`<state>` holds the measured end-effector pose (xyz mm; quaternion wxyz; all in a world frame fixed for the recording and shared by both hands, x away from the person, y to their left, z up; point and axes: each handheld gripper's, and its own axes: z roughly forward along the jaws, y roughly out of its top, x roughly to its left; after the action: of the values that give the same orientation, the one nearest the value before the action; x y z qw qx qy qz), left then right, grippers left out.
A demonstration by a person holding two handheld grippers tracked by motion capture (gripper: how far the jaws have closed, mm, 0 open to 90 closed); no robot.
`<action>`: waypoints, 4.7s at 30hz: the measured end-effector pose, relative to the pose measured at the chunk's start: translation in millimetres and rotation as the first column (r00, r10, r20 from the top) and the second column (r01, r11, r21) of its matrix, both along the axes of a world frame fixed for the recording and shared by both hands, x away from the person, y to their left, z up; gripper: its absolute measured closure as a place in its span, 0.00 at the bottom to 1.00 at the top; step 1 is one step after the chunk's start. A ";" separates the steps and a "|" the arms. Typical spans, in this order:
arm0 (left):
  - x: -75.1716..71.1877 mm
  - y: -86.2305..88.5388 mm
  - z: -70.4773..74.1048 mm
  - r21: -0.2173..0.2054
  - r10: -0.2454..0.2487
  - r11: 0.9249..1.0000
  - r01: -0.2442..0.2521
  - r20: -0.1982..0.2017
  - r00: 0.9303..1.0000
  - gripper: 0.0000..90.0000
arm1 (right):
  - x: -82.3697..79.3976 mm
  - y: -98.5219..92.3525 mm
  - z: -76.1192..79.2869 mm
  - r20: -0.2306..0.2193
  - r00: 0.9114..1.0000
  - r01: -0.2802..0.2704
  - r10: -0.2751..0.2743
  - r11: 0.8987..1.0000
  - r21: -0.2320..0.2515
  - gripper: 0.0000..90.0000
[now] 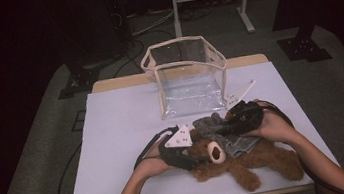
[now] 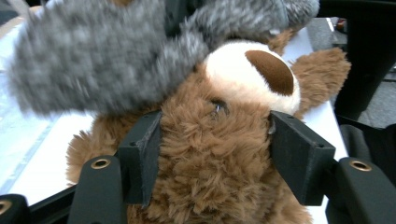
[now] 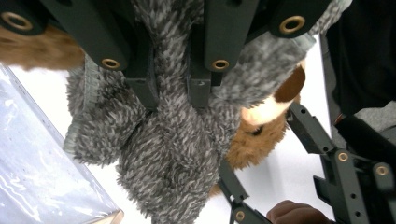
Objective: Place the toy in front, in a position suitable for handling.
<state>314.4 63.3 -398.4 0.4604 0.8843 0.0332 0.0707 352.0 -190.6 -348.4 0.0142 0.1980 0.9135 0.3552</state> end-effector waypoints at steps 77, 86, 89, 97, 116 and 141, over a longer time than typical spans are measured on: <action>6.6 13.9 -3.3 -0.036 0.032 0.999 -0.035 -0.066 0.997 0.35 | -20.4 19.4 6.2 0.071 0.990 -0.112 0.119 0.989 -0.095 0.87; 6.9 12.2 -1.8 -0.017 0.028 0.999 -0.029 -0.065 0.997 0.35 | -20.8 40.3 11.3 0.093 0.982 -0.160 0.163 0.986 -0.044 0.86; 6.9 12.4 -1.9 -0.020 0.025 0.999 -0.027 -0.067 0.997 0.35 | -20.6 41.1 11.9 0.082 0.982 -0.167 0.171 0.985 -0.051 0.73; 7.8 11.4 -0.9 -0.011 0.026 1.000 -0.027 -0.068 0.997 0.34 | -22.7 10.2 25.9 0.119 0.989 -0.088 0.089 0.996 -0.010 0.43; 5.9 12.0 -0.6 0.004 0.004 1.000 -0.003 -0.043 0.999 0.34 | -15.1 42.1 7.1 0.037 0.986 -0.158 0.161 0.984 -0.086 0.80; 5.5 17.1 -3.8 -0.014 0.018 1.000 -0.019 -0.057 0.998 0.38 | -17.0 -1.0 15.5 0.079 0.994 -0.065 0.074 0.992 -0.107 0.82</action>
<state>319.9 80.5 -402.1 0.4650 0.8822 0.0549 0.0494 335.0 -191.6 -332.9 0.0502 0.1499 0.9358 0.3151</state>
